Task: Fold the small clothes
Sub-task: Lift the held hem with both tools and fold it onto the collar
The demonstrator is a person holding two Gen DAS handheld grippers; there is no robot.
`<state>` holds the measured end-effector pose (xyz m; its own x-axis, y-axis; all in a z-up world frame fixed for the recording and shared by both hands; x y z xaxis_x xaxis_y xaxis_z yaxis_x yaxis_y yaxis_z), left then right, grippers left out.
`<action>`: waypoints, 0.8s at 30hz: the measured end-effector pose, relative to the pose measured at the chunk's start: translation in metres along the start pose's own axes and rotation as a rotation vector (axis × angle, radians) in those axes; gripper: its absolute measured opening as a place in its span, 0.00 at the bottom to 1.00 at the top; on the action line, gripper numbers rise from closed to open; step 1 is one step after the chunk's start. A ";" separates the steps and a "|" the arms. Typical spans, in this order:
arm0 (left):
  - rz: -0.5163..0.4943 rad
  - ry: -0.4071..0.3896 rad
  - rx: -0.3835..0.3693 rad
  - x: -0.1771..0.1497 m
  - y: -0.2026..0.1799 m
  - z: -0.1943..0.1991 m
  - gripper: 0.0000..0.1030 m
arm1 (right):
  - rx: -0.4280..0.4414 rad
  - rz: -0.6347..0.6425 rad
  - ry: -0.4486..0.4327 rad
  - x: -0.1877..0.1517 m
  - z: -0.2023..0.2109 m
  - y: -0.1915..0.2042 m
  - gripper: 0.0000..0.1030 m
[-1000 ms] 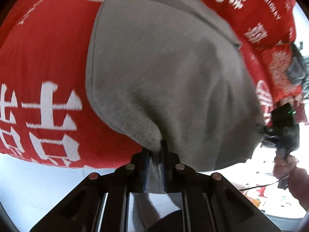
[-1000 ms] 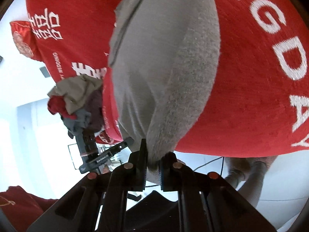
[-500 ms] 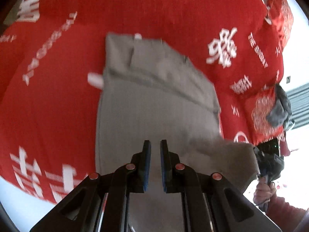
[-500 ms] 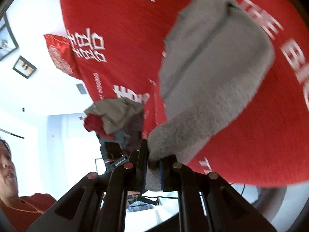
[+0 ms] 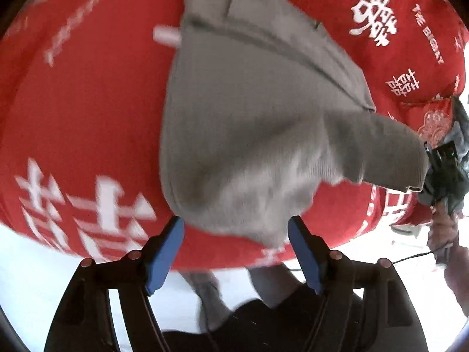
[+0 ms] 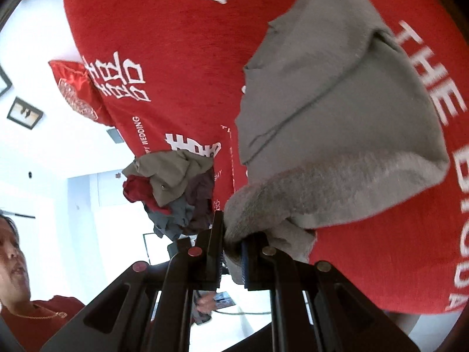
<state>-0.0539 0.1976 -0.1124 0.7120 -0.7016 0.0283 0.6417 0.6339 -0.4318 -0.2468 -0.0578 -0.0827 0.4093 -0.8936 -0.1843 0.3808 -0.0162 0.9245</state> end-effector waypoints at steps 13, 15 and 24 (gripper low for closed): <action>0.114 -0.021 -0.125 0.000 -0.020 -0.055 0.70 | -0.018 -0.009 0.022 -0.011 -0.002 -0.015 0.10; 0.089 -0.026 -0.104 0.004 -0.023 -0.053 0.31 | -0.027 -0.009 0.019 -0.011 -0.002 -0.016 0.10; 0.068 -0.171 -0.183 0.074 -0.037 0.008 0.15 | 0.066 0.019 -0.044 0.016 0.006 0.019 0.10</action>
<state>-0.0227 0.1253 -0.0868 0.7997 -0.5842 0.1384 0.5393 0.5977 -0.5933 -0.2378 -0.0751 -0.0665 0.3787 -0.9127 -0.1534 0.3173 -0.0277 0.9479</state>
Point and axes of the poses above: each gripper's, at about its wrist camera, not at the fingertips, and z roughly against the way its jaws point, y to its left, x to its top, the point moved 7 cm from there along -z, roughly the way its jaws point, and after that the axes turned 5 degrees about -z, right-handed, at the moved point
